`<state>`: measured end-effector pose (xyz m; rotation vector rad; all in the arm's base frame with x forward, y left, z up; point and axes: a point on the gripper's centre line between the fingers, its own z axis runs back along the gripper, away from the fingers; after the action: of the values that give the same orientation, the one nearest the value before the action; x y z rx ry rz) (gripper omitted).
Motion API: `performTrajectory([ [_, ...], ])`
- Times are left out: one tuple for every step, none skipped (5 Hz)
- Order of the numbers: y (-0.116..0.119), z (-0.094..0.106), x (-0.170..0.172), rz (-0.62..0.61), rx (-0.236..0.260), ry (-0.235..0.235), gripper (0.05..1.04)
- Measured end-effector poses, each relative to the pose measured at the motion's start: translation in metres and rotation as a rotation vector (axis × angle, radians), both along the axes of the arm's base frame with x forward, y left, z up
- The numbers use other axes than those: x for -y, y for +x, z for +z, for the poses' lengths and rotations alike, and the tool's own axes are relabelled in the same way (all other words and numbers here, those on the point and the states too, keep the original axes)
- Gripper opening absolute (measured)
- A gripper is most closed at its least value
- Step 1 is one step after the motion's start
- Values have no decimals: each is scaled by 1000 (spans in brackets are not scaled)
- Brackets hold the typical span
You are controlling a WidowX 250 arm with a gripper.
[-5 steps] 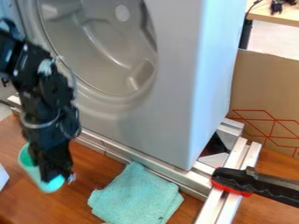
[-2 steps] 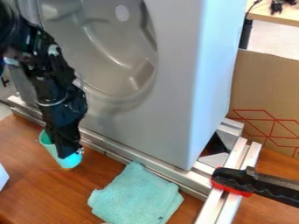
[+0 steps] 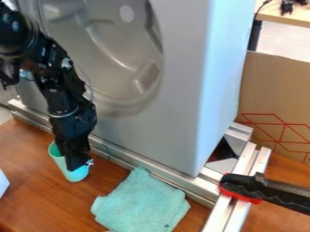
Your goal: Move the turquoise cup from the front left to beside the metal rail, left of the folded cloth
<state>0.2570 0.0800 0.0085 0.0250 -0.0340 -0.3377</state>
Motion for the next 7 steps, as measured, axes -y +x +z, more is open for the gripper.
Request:
performTrajectory([
  [5,-3,-3,-2,31,18,100],
  [0,-2,-4,8,39,36,125],
  [-15,7,-3,51,14,46,341],
  [-20,27,-6,69,61,61,615],
  [-21,46,-12,99,123,38,938],
  [-44,64,-17,132,39,93,1012],
  [-85,64,-20,123,-144,142,1009],
])
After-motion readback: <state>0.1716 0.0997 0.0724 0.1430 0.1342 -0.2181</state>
